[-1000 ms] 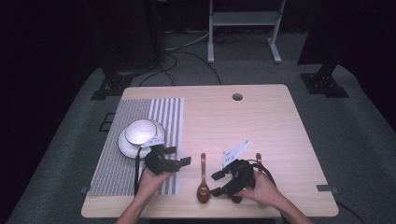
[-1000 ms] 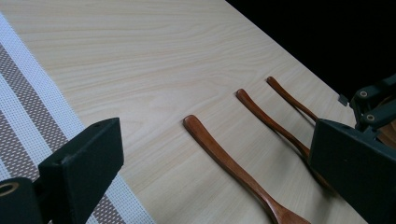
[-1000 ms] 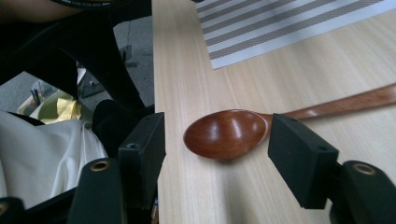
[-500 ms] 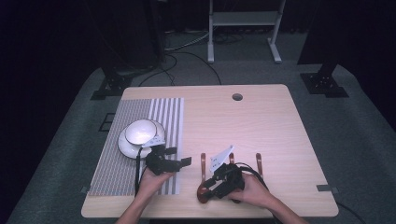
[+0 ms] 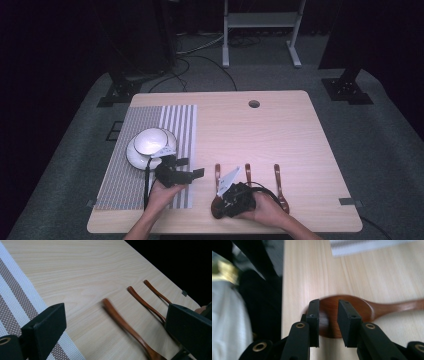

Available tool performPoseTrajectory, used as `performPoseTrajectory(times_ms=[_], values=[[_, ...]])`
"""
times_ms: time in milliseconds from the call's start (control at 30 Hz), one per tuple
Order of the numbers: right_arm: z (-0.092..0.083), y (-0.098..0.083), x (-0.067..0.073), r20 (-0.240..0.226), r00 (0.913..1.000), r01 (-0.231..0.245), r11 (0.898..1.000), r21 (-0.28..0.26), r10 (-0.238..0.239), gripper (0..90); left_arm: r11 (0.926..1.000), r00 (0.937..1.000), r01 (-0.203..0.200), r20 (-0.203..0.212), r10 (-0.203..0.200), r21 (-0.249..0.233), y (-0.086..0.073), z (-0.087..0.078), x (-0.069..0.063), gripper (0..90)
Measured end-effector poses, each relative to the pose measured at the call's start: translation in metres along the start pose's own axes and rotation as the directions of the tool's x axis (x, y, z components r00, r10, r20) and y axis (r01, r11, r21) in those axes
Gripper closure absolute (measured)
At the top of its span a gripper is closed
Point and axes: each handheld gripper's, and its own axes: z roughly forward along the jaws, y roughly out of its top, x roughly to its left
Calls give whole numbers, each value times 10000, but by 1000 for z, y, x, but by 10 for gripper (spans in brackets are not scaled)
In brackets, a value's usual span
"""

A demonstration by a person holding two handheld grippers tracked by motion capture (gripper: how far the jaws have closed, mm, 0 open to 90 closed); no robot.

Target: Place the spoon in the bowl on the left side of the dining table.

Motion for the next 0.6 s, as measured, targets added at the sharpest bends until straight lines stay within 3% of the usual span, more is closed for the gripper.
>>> performPoseTrajectory(times_ms=[33,133,200,333,400,567,600], values=[[0,0,0,0,10000,0,10000,0,0,711,10000,10000,0,0,0,0,0,0,0,26],[2,-1,14,773,9958,505,9987,-78,-497,712,10000,9999,51,99,-52,59,0,3,-1,28],[2,-2,16,953,9938,588,9981,-156,-571,713,9999,9999,57,113,-59,117,0,3,-2,28],[2,-4,17,1022,9929,649,9974,-309,-614,714,9995,9995,200,251,-206,225,-1,7,-4,29],[2,-6,19,1151,9908,762,9962,-427,-708,715,9978,9974,540,457,-557,371,-2,11,-4,40],[2,-7,20,1209,9893,883,9950,-475,-821,715,9949,9943,831,626,-866,565,-1,19,-6,50],[2,-8,21,1295,9872,1006,9937,-495,-935,715,9925,9912,1021,774,-1073,679,-2,23,-8,55]])
